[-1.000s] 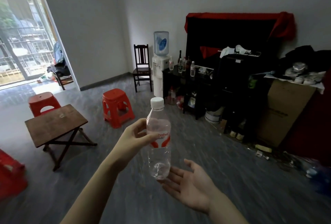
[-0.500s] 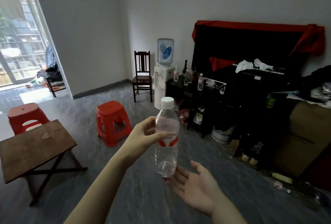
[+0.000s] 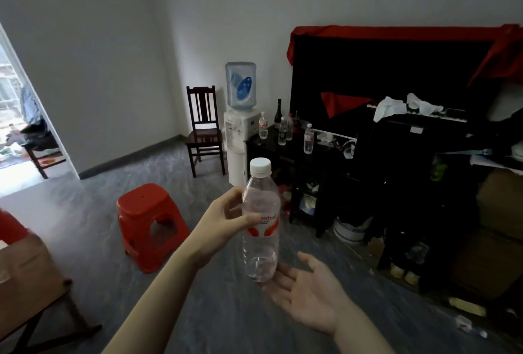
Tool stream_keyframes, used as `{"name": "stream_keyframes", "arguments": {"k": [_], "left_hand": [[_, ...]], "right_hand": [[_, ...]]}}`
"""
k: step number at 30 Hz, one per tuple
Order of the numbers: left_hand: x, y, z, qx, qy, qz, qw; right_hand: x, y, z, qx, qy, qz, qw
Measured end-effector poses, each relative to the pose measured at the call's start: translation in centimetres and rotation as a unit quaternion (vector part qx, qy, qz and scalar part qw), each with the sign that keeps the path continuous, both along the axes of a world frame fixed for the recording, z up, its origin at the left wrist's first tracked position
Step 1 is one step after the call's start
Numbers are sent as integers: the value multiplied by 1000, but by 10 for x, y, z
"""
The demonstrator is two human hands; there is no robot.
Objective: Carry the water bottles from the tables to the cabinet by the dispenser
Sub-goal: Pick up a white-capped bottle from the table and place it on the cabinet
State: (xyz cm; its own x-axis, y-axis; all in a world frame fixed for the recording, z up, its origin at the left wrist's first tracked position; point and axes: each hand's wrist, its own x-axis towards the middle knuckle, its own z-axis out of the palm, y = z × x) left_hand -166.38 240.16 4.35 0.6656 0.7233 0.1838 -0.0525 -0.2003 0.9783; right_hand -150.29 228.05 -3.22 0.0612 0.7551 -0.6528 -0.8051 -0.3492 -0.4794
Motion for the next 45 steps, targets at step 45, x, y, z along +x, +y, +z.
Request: {"name": "stream_keyframes", "arguments": {"k": [45], "left_hand": [[399, 741, -49, -55, 42, -118, 991]], "right_hand": [[377, 708, -37, 3, 76, -61, 995]]}}
